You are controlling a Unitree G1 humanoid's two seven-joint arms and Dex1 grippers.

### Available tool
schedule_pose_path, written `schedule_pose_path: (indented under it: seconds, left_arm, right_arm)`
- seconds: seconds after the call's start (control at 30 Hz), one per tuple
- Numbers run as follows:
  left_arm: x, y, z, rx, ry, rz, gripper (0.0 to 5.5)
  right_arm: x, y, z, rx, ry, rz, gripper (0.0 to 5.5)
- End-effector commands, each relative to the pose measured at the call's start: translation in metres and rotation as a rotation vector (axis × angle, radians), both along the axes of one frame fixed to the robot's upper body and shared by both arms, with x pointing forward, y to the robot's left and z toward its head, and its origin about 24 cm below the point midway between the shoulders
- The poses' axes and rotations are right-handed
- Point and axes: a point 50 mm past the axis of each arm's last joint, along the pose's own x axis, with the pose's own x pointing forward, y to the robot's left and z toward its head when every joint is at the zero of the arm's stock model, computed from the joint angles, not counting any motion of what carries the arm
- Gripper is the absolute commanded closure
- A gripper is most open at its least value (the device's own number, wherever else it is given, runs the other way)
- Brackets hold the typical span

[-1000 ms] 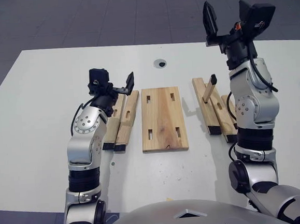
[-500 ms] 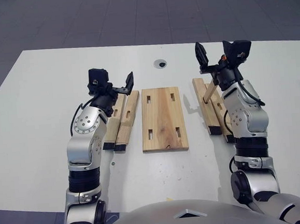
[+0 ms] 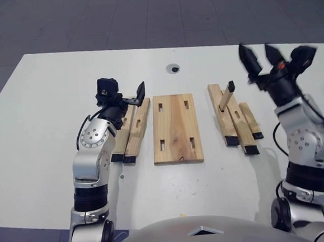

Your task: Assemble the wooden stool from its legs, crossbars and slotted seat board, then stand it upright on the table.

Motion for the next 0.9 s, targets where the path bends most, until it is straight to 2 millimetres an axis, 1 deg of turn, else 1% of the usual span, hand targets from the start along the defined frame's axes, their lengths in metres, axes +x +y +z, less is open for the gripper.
schedule_pose_path:
  seconds: [0.03,0.1,0.17,0.27,0.37,0.4,0.43,0.57,0.63,0.73,0.83,0.9]
  left_arm:
    - [-0.005,0.004,-0.005,0.015,0.024,0.018,0.10]
    - [-0.007,0.004,-0.005,0.008,0.027,0.019,0.10]
    - [-0.008,0.005,-0.007,0.008,0.032,0.025,0.10]
    - [-0.009,0.006,-0.008,0.007,0.037,0.033,0.10]
    - [-0.009,0.006,-0.008,0.014,0.040,0.037,0.10]
    - [-0.009,0.007,-0.008,0.014,0.040,0.038,0.10]
    - [-0.009,0.007,-0.008,0.016,0.039,0.039,0.10]
    - [-0.009,0.006,-0.010,0.007,0.045,0.040,0.10]
    - [-0.010,0.005,-0.010,0.007,0.046,0.032,0.10]
    - [-0.010,0.004,-0.010,0.014,0.044,0.028,0.10]
    - [-0.009,0.005,-0.010,0.017,0.043,0.027,0.10]
    - [-0.009,0.004,-0.010,0.012,0.044,0.024,0.10]
  right_arm:
    - [-0.035,0.006,-0.044,-0.049,0.196,0.132,0.11]
    - [-0.049,0.007,-0.058,-0.069,0.273,0.221,0.11]
    - [-0.056,0.005,-0.066,-0.082,0.326,0.243,0.11]
    - [-0.057,0.001,-0.072,-0.089,0.358,0.218,0.11]
    - [-0.060,0.001,-0.081,-0.174,0.432,0.241,0.11]
    - [-0.061,-0.001,-0.086,-0.242,0.473,0.232,0.11]
    - [-0.061,-0.002,-0.088,-0.267,0.486,0.225,0.11]
    - [-0.053,-0.005,-0.084,-0.232,0.461,0.164,0.11]
    - [-0.050,-0.005,-0.086,-0.251,0.471,0.125,0.11]
    - [-0.049,0.004,-0.090,-0.326,0.537,0.164,0.11]
    - [-0.045,0.012,-0.084,-0.471,0.542,0.211,0.11]
    - [-0.038,0.014,-0.077,-0.503,0.517,0.178,0.11]
